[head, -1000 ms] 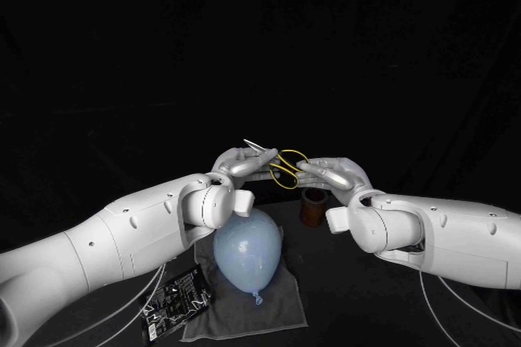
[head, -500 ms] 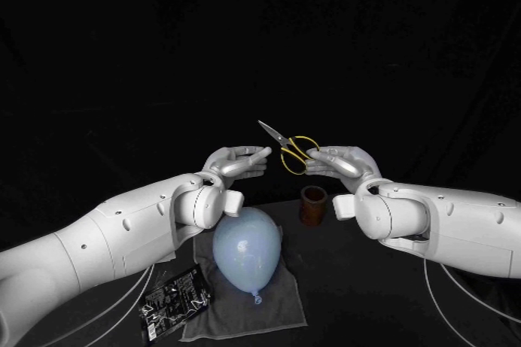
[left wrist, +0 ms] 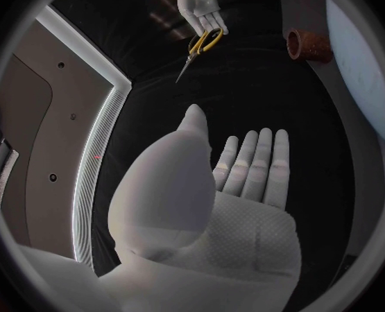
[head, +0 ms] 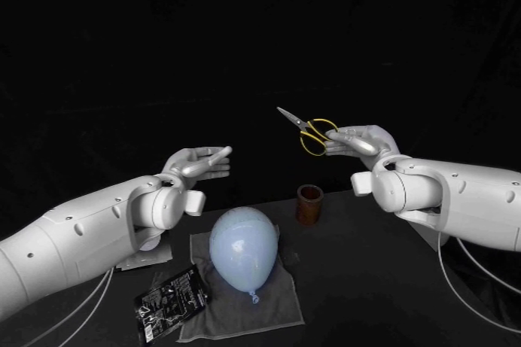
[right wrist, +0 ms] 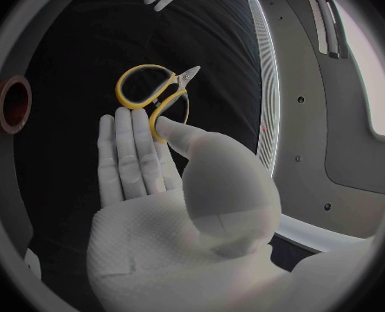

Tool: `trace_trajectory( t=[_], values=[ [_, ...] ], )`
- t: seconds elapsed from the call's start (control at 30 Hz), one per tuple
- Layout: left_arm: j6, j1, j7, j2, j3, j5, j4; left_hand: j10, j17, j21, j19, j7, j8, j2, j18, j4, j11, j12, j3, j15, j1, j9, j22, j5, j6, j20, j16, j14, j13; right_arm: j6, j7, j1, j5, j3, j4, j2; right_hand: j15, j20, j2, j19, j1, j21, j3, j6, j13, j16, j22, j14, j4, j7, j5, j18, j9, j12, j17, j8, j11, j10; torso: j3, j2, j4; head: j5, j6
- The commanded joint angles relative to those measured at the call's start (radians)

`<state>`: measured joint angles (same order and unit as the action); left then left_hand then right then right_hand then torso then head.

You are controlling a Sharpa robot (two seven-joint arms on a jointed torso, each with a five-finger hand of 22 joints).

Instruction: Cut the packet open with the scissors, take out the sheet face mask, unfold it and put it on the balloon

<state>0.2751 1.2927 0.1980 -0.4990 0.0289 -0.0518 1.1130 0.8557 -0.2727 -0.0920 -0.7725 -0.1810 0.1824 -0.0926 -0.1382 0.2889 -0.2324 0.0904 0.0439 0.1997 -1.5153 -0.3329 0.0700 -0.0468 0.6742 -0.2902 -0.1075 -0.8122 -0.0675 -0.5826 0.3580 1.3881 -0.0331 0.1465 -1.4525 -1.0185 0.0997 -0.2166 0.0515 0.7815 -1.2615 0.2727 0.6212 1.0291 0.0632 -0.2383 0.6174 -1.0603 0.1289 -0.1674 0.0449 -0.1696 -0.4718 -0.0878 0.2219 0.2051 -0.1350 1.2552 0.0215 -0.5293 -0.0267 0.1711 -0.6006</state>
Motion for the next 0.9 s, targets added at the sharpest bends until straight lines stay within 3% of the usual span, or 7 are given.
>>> trace_trajectory(
  t=[0.03, 0.07, 0.23, 0.37, 0.5, 0.7, 0.9],
  values=[
    [-0.032, 0.001, 0.069, -0.033, 0.0, 0.055, 0.02, 0.016, -0.001, -0.008, -0.016, -0.051, 0.014, 0.018, -0.013, 0.0, 0.007, 0.008, 0.011, -0.005, -0.001, -0.012, 0.001, -0.002, 0.038, 0.0, -0.008, -0.011, -0.001, 0.133, -0.166, 0.02, -0.199, 0.001, 0.053, 0.001, 0.001, 0.001, 0.009, -0.011, 0.002, 0.007, 0.011, 0.004, 0.001, 0.007, 0.006, -0.008, 0.019, -0.001, 0.003, -0.003, -0.003, 0.007, 0.002, 0.007, 0.025, 0.033, -0.0006, 0.001, 0.0001, 0.009, -0.007],
    [-0.031, 0.001, 0.078, -0.049, 0.0, 0.063, 0.026, 0.024, -0.001, -0.009, -0.019, -0.073, 0.021, 0.023, -0.015, 0.001, 0.014, 0.011, 0.017, -0.01, 0.002, -0.016, 0.001, -0.001, 0.053, -0.001, -0.012, -0.015, -0.001, 0.162, -0.199, 0.028, -0.234, 0.001, 0.078, 0.003, 0.001, 0.002, 0.01, -0.012, 0.002, 0.01, 0.012, 0.004, 0.001, 0.007, 0.009, -0.008, 0.022, 0.0, 0.003, -0.004, -0.004, 0.008, 0.002, 0.007, 0.026, 0.033, -0.0003, 0.001, -0.0003, 0.009, -0.007],
    [-0.021, 0.001, 0.112, -0.119, 0.001, 0.087, 0.063, 0.032, -0.001, -0.01, -0.022, -0.076, 0.026, 0.029, -0.017, 0.0, 0.015, 0.015, 0.025, -0.011, 0.002, -0.016, 0.0, -0.001, 0.061, -0.001, -0.015, -0.019, -0.001, 0.283, -0.315, 0.066, -0.427, 0.007, 0.187, 0.015, 0.0, 0.002, 0.009, -0.016, 0.008, 0.022, 0.01, 0.004, 0.001, 0.008, 0.022, -0.013, 0.025, 0.001, 0.003, -0.004, -0.008, 0.009, 0.003, 0.009, 0.026, 0.037, -0.002, 0.001, 0.0016, 0.012, -0.011],
    [0.001, 0.001, 0.138, -0.166, 0.004, 0.115, 0.093, 0.026, -0.001, -0.012, -0.028, -0.084, 0.028, 0.051, -0.021, 0.003, 0.012, 0.01, 0.037, -0.012, 0.02, -0.013, 0.0, -0.001, 0.065, -0.001, -0.022, -0.027, 0.002, 0.344, -0.365, 0.091, -0.628, 0.009, 0.233, 0.026, -0.001, 0.002, 0.01, -0.018, 0.012, 0.026, 0.009, 0.006, 0.002, 0.008, 0.027, -0.015, 0.024, 0.001, 0.003, -0.004, -0.01, 0.01, 0.004, 0.011, 0.027, 0.04, 0.0002, 0.001, 0.0008, 0.016, -0.016],
    [0.014, 0.001, 0.161, -0.2, 0.008, 0.129, 0.114, 0.03, -0.001, -0.011, -0.029, -0.082, 0.031, 0.055, -0.022, 0.003, 0.013, 0.012, 0.046, -0.013, 0.026, -0.012, -0.001, -0.001, 0.07, -0.001, -0.026, -0.031, 0.001, 0.376, -0.404, 0.11, -0.844, 0.009, 0.251, 0.041, -0.002, 0.002, 0.01, -0.019, 0.015, 0.029, 0.007, 0.008, 0.002, 0.008, 0.031, -0.019, 0.022, 0.003, 0.003, -0.005, -0.012, 0.009, 0.005, 0.013, 0.029, 0.044, 0.0008, 0.001, 0.0019, 0.017, -0.02],
    [0.016, 0.0, 0.181, -0.241, 0.011, 0.137, 0.147, 0.043, -0.001, -0.012, -0.032, -0.076, 0.037, 0.062, -0.024, 0.001, 0.018, 0.018, 0.056, -0.016, 0.025, -0.012, -0.001, -0.001, 0.081, -0.001, -0.031, -0.035, 0.0, 0.408, -0.481, 0.13, -1.193, 0.01, 0.27, 0.075, -0.008, 0.003, 0.003, -0.018, 0.025, 0.036, 0.003, 0.017, 0.003, 0.004, 0.037, -0.036, 0.007, 0.01, 0.003, -0.01, -0.02, 0.008, 0.011, 0.021, 0.035, 0.06, -0.0019, 0.0, 0.0022, 0.018, -0.02],
    [0.006, 0.0, 0.185, -0.259, 0.014, 0.139, 0.169, 0.045, -0.001, -0.012, -0.033, -0.075, 0.039, 0.063, -0.025, 0.0, 0.019, 0.019, 0.058, -0.016, 0.023, -0.012, -0.001, -0.001, 0.084, -0.001, -0.031, -0.035, 0.0, 0.417, -0.537, 0.14, -1.397, 0.01, 0.28, 0.118, -0.011, 0.003, -0.003, -0.014, 0.028, 0.036, 0.006, 0.022, 0.003, 0.004, 0.036, -0.043, -0.001, 0.014, 0.003, -0.012, -0.023, 0.008, 0.013, 0.024, 0.038, 0.068, -0.0011, -0.001, 0.0025, 0.022, -0.02]
  ],
)
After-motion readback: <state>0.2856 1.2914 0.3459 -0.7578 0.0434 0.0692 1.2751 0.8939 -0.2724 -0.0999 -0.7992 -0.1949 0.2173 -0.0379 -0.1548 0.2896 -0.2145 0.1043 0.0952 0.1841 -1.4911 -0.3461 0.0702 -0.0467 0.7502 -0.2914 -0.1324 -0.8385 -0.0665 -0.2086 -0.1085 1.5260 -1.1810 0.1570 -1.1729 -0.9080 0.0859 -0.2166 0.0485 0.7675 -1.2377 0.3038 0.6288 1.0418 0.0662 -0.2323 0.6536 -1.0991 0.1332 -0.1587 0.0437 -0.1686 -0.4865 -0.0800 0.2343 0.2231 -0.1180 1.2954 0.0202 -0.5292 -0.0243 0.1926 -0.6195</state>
